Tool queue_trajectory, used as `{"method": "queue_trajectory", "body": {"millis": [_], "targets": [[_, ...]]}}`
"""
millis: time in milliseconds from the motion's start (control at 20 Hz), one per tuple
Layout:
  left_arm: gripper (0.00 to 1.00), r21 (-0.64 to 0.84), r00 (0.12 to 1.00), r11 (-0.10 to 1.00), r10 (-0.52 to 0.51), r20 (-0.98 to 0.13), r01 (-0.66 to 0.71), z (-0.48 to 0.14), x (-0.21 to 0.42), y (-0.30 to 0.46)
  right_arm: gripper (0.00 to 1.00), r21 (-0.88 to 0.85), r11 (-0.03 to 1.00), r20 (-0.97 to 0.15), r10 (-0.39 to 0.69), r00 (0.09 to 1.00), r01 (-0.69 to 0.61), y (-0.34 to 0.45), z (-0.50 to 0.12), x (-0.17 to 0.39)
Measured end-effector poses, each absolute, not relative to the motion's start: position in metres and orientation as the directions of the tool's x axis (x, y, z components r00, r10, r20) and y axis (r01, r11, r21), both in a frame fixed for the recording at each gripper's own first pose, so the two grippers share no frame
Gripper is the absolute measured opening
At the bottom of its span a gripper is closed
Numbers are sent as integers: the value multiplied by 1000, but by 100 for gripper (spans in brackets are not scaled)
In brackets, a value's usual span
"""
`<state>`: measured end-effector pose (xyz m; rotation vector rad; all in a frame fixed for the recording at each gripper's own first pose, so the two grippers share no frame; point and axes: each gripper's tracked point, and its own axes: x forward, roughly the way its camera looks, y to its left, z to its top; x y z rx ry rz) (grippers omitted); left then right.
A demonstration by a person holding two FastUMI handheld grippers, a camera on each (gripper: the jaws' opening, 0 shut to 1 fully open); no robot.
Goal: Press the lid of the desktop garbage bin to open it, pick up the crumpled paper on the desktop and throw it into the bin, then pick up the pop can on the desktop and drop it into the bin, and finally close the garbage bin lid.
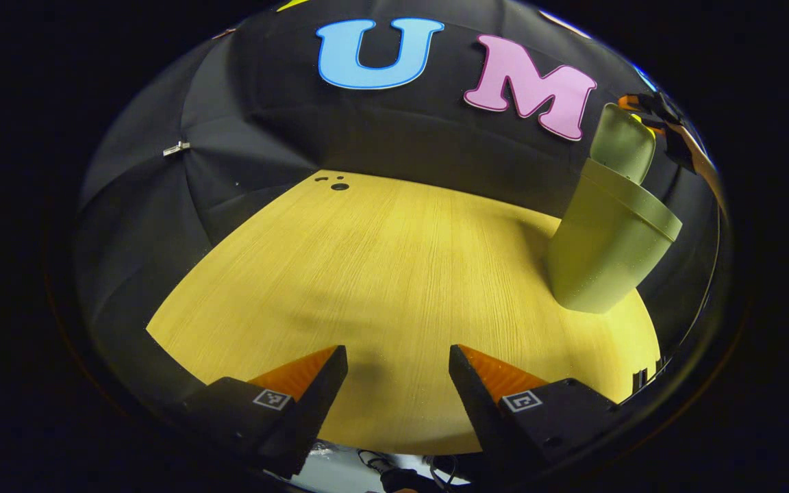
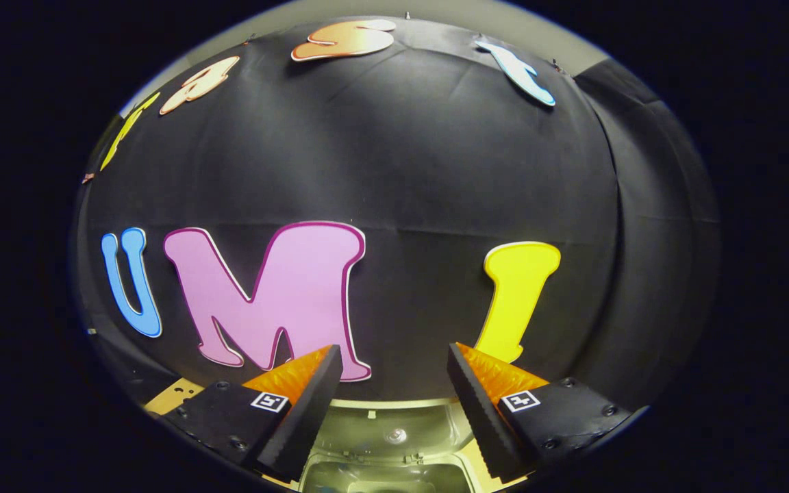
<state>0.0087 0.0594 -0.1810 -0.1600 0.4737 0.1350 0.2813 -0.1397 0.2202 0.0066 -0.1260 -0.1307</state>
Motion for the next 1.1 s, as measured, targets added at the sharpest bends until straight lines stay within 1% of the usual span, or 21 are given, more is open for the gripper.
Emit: {"method": "queue_trajectory", "body": {"millis": [100, 200, 250, 300, 500, 650, 850, 1100], "targets": [[96, -117, 889, 981, 87, -449, -155, -175, 8, 57, 97, 27, 993, 125, -121, 985, 119, -140, 220, 283], [96, -97, 891, 985, 88, -445, -145, -170, 9, 54, 97, 28, 993, 107, -114, 988, 111, -139, 217, 272], [96, -79, 897, 988, 85, -435, -132, -165, 10, 51, 98, 25, 994, 96, -111, 989, 109, -139, 213, 269], [96, -67, 902, 991, 78, -424, -117, -161, 11, 48, 97, 25, 994, 90, -109, 990, 107, -138, 210, 261], [96, -77, 919, 996, 21, -394, -55, -152, 14, 33, 98, 24, 994, 77, -105, 992, 103, -135, 196, 233], [96, -86, 922, 996, -12, -387, -23, -151, 15, 23, 98, 13, 996, 58, -91, 994, 90, -132, 177, 210], [96, -110, 914, 994, -42, -403, -2, -157, 12, 19, 98, 21, 995, 11, -100, 995, 100, -132, 142, 185], [96, -143, 905, 990, -75, -418, 16, -164, 10, 18, 98, 6, 993, -72, -115, 991, 116, -131, 92, 168]]}}
